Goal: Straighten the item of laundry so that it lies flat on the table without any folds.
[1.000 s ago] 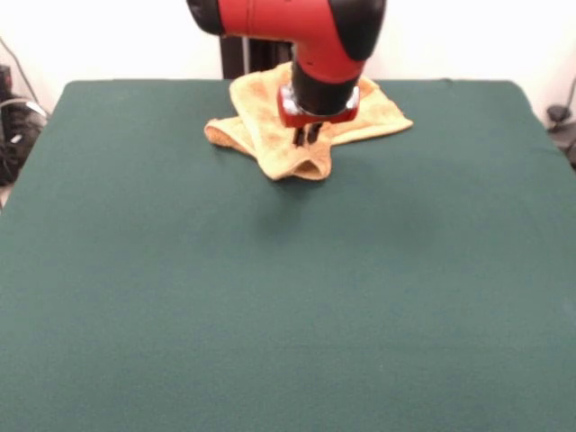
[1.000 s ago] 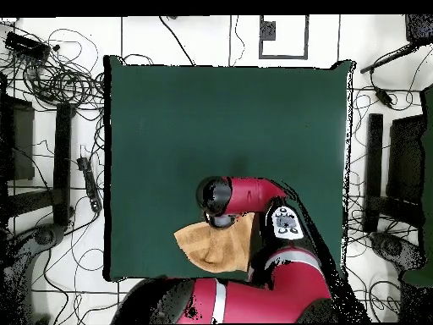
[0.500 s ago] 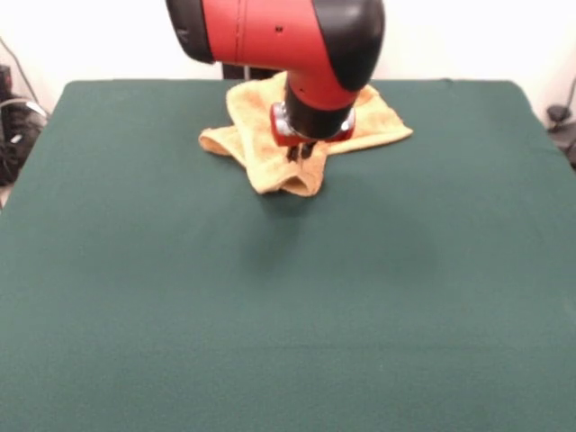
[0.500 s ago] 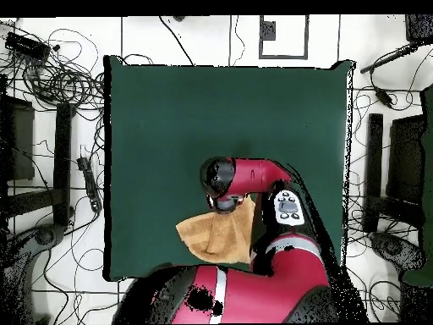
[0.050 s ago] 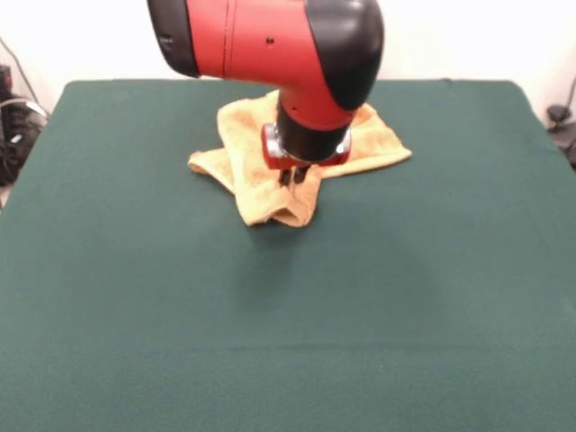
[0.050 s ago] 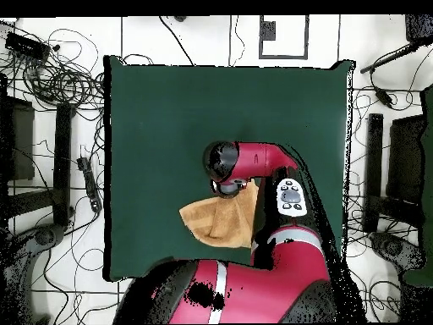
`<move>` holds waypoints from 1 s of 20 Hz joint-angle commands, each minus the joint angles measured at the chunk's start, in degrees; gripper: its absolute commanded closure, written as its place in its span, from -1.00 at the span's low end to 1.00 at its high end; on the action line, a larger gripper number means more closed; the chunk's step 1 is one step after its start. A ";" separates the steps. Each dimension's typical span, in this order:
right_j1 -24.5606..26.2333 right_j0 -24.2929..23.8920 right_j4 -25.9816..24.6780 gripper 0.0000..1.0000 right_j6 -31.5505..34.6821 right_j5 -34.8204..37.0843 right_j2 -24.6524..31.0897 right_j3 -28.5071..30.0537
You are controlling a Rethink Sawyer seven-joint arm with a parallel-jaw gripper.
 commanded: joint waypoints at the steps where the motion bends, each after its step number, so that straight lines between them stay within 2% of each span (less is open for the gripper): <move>1: 1.46 0.82 3.31 1.00 6.07 -3.57 6.62 -10.44; 20: 2.13 1.38 4.01 1.00 6.25 -1.85 6.47 -13.22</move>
